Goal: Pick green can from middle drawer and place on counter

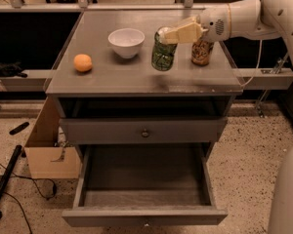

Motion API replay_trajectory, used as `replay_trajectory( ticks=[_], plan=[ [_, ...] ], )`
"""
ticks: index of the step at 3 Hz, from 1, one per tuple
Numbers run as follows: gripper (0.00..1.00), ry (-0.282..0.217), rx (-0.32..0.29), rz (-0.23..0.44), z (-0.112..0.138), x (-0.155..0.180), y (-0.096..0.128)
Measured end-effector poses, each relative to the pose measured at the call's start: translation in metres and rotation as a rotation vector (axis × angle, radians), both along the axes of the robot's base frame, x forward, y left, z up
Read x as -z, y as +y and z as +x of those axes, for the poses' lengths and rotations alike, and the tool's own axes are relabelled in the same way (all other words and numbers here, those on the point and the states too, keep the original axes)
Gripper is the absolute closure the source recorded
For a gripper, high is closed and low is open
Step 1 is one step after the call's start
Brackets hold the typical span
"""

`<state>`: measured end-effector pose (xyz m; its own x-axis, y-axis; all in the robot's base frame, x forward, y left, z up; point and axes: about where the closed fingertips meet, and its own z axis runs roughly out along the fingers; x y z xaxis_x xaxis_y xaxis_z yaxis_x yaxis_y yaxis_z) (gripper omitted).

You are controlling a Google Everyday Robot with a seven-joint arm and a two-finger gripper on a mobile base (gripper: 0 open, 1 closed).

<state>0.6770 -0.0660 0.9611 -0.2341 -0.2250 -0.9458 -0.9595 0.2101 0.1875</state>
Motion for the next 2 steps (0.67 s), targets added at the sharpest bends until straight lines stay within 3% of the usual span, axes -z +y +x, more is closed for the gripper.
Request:
replay_trajectory(
  ticks=[2],
  plan=[
    [1.0,0.087,0.01,-0.019,0.001,0.049,0.004]
  ],
)
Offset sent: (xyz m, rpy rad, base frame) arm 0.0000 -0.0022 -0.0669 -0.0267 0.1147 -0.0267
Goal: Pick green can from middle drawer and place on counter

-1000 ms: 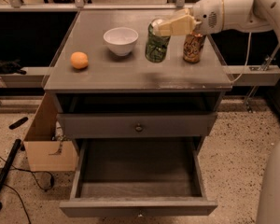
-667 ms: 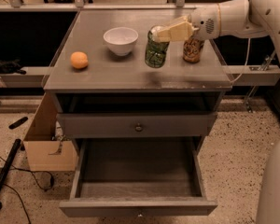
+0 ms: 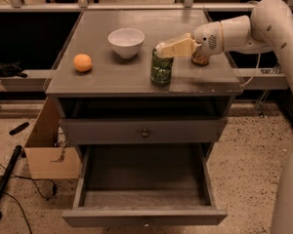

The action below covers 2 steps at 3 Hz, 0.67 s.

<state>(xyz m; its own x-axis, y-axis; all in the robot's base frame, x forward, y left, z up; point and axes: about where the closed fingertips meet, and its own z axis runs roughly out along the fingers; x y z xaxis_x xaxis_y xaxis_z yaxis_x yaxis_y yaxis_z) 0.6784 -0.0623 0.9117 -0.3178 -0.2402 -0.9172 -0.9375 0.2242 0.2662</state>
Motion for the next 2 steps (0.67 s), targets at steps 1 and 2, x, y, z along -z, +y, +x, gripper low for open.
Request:
replay_trajectory(
  ticks=[1,2],
  plan=[
    [1.0,0.014,0.003,0.0,-0.0016,0.0064,0.0001],
    [0.82,0.014,0.003,0.0,-0.0015,0.0063,0.0001]
  ],
)
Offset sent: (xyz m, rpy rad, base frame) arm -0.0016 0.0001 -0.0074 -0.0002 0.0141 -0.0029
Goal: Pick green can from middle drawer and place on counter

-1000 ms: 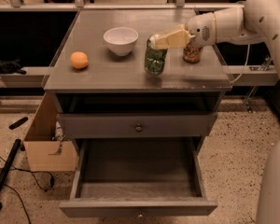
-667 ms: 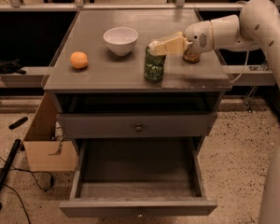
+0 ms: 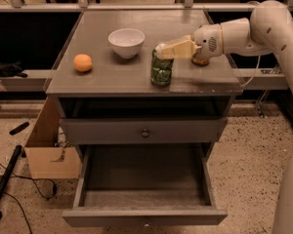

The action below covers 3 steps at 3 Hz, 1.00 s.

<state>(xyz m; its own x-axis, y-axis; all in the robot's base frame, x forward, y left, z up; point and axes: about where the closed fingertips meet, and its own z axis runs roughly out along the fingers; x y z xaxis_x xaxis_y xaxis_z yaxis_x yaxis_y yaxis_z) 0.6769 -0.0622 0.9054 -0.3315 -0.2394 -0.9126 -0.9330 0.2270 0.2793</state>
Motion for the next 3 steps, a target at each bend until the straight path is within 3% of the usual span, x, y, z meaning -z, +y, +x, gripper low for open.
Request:
replay_trajectory(
  ticks=[1,3],
  plan=[
    [0.58,0.0,0.0,0.0,0.0,0.0,0.0001],
    [0.0,0.0,0.0,0.0,0.0,0.0,0.0001]
  ],
)
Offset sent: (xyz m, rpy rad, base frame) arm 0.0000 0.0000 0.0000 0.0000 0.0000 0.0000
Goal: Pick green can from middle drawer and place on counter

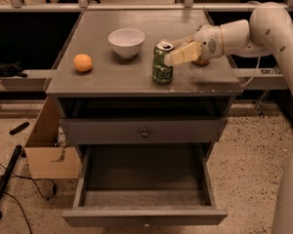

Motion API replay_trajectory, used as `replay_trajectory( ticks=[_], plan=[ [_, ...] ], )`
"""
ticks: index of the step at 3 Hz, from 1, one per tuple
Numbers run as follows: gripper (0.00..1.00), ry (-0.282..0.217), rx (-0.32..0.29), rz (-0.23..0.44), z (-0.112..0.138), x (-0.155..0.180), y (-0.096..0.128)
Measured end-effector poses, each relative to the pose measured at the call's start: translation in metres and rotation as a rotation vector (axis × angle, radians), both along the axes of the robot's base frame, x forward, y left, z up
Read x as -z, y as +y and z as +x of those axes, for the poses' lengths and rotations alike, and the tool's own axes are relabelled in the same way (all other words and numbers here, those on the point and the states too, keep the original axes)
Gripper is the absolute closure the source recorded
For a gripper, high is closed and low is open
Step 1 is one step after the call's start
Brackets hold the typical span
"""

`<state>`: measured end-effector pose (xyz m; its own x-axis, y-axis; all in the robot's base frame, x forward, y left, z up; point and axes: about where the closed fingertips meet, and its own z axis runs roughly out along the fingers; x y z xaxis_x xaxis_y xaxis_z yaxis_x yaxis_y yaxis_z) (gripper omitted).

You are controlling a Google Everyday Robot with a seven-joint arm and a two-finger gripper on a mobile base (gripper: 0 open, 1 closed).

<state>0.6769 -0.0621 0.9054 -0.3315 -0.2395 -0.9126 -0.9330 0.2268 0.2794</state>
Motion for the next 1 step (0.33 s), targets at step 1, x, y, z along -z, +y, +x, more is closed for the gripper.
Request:
replay_trajectory(
  ticks=[1],
  plan=[
    [0.0,0.0,0.0,0.0,0.0,0.0,0.0]
  ],
)
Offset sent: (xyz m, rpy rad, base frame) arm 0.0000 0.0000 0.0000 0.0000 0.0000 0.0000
